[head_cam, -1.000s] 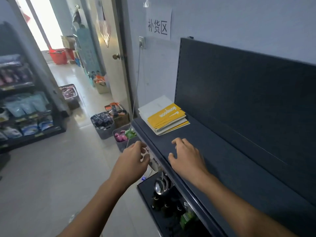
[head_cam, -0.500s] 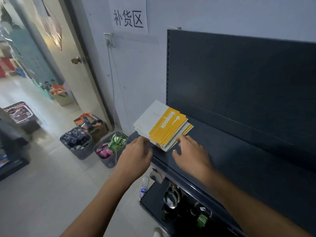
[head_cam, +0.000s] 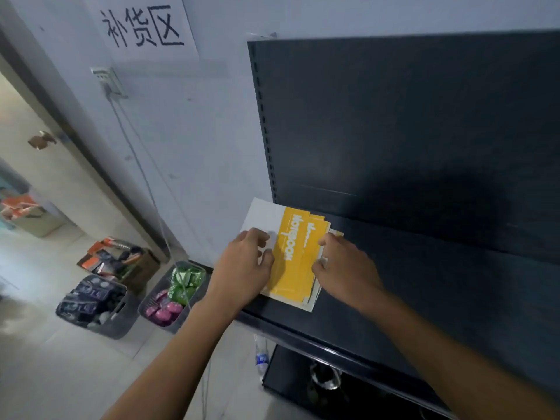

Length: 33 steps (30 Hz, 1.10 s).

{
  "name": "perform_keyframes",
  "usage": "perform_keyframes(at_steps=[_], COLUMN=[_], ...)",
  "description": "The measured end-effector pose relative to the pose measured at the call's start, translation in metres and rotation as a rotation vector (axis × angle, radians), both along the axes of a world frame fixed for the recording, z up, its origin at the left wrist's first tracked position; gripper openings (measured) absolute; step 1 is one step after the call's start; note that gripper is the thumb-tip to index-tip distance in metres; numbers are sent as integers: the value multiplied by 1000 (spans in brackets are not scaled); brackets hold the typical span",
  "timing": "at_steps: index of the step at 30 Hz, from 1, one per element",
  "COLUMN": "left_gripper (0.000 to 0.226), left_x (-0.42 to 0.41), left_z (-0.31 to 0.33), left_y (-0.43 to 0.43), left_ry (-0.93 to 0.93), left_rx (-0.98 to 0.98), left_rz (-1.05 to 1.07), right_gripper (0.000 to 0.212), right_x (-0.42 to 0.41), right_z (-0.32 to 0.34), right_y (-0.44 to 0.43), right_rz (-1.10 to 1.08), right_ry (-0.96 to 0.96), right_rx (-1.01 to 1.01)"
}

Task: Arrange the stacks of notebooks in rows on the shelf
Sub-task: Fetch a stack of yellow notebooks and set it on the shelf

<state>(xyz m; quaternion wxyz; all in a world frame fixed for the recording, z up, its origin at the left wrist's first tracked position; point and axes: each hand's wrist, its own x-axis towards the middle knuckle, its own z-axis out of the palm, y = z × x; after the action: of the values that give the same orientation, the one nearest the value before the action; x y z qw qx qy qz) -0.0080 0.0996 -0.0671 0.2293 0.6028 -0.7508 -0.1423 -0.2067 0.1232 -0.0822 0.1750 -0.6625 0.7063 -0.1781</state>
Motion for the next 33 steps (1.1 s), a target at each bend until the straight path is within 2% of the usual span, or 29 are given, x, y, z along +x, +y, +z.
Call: perform_keyframes(at_steps=[6, 13, 16, 18, 22, 33], left_gripper=[34, 59, 61, 55, 47, 62], left_x=[2, 17, 23, 25, 29, 36], left_z=[-4, -14, -17, -20, -19, -19], left_y=[-34, -58, -66, -68, -69, -80], left_ry=[-65, -262, -174, -96, -74, 57], left_rx=[-1, 38, 136, 207, 243, 357], left_rz=[-77, 24, -20, -65, -106, -76], right_gripper=[36, 23, 17, 25, 39, 34], right_x=[9, 39, 53, 61, 76, 92], right_z=[0, -16, -23, -25, -24, -19], right_y=[-14, -10, -9, -8, -6, -9], right_rz=[-152, -333, -381, -405, -438, -401], right_ry=[-32, -52, 15, 70, 140, 114], right_rx=[63, 126, 96, 88, 86, 75])
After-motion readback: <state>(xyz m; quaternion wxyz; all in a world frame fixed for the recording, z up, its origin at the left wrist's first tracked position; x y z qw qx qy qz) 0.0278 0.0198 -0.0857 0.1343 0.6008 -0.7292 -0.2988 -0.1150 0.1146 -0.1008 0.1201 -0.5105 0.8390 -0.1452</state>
